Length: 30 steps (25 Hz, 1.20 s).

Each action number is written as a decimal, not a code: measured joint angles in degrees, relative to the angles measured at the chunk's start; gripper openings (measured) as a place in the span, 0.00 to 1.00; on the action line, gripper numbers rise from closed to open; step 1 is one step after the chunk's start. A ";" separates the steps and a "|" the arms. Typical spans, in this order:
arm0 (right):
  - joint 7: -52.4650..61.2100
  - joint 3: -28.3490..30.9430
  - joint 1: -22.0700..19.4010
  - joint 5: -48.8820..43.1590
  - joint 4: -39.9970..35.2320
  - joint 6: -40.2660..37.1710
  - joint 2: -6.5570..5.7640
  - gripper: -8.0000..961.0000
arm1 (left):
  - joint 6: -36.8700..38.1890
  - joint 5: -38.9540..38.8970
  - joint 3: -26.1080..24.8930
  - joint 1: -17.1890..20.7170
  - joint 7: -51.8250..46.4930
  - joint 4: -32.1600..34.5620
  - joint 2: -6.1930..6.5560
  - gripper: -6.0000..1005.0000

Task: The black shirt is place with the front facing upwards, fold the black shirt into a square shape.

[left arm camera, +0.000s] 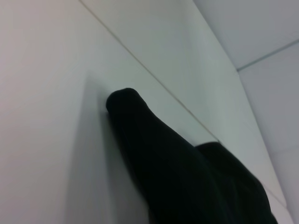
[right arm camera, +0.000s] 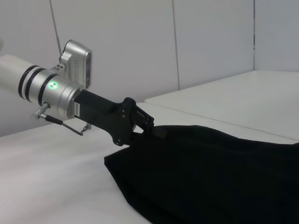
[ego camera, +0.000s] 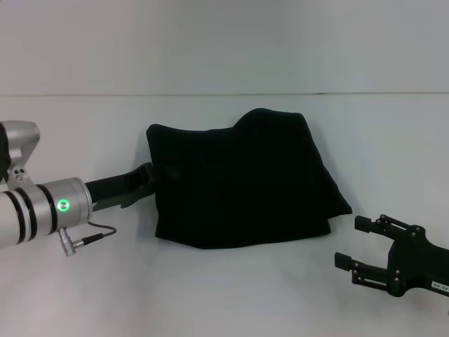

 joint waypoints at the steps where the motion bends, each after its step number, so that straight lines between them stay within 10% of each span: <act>1: -0.05 0.07 0.00 0.00 0.00 0.00 0.02 0.89 | 0.03 0.01 0.72 -0.12 0.24 0.08 0.11 0.20; 8: -0.61 2.10 0.00 0.06 0.01 -0.09 0.02 0.89 | 3.15 0.10 3.80 0.07 -0.41 0.41 3.18 0.24; 14: -3.26 6.91 0.68 0.14 0.01 -0.57 0.36 0.89 | 17.37 0.08 2.85 2.93 14.35 6.87 6.03 0.57; 21: -6.70 11.72 3.37 0.37 0.63 0.77 0.83 0.89 | 19.73 0.86 2.95 7.56 42.02 16.07 1.24 0.89; 30: -12.58 11.43 3.54 0.58 2.63 0.61 1.00 0.89 | 22.79 1.16 2.83 12.37 53.40 16.64 -2.00 0.94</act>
